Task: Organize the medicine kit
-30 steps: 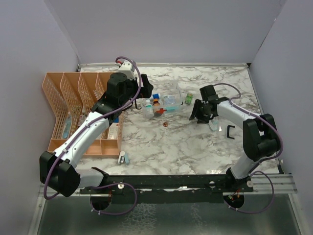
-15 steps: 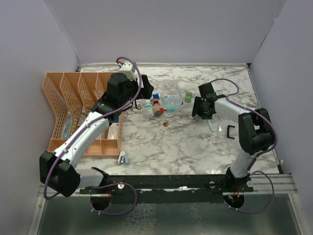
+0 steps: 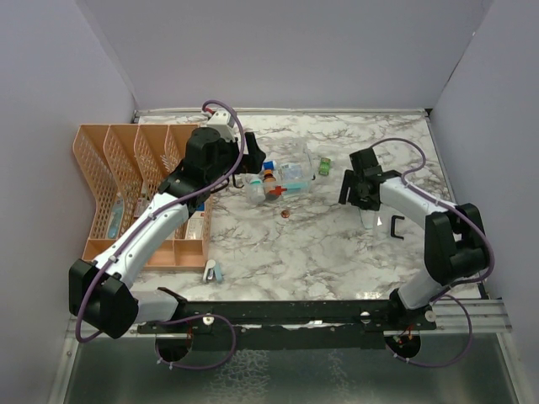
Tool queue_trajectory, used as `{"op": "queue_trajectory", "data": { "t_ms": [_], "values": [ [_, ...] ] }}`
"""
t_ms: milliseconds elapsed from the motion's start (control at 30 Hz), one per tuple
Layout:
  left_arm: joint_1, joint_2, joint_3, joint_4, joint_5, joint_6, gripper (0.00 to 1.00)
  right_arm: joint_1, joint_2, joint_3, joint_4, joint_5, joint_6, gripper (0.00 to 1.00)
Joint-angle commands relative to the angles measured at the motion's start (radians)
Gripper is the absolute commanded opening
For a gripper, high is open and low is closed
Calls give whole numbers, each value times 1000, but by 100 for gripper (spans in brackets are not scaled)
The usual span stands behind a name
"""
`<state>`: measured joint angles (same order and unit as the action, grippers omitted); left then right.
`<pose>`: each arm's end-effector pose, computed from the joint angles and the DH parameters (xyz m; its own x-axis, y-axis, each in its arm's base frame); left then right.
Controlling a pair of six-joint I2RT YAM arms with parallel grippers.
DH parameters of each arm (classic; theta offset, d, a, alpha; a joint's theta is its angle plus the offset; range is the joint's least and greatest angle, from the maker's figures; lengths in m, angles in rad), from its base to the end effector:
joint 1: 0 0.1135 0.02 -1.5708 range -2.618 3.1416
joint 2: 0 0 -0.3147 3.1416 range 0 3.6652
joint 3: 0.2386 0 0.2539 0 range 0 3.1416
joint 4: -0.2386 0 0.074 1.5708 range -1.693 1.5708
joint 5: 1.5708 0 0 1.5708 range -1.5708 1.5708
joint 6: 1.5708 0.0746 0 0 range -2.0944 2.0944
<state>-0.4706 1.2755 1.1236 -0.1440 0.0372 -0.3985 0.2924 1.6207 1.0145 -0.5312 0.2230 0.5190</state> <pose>0.2870 -0.1491 0.3932 -0.4277 -0.2175 -0.8774 0.3460 0.8573 -0.3812 0.3248 0.0806 0.2034 -0.8499 0.2493 -0.4642 0.2642 0.9639 0.0340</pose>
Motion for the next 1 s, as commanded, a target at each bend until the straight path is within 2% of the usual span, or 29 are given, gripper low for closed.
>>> {"op": "queue_trajectory", "data": {
  "t_ms": [0,233,467,667,800,967],
  "values": [
    [4,-16,-13,24,31,-13,99,-8,-57,-39,-26,68,44,69],
    [4,-24,-26,29,44,-29,99,-26,-43,-64,-65,74,74,66],
    [4,-25,-34,42,66,-46,99,-51,-42,-91,-28,-22,51,66],
    [4,-21,-36,47,71,-47,99,-53,-30,-63,-36,-84,24,59],
    [4,-13,-38,55,68,-53,99,-53,-40,-70,-14,-189,34,55],
    [4,-9,-38,59,81,-63,98,-54,-26,-84,-4,-210,43,53]
  ]
}}
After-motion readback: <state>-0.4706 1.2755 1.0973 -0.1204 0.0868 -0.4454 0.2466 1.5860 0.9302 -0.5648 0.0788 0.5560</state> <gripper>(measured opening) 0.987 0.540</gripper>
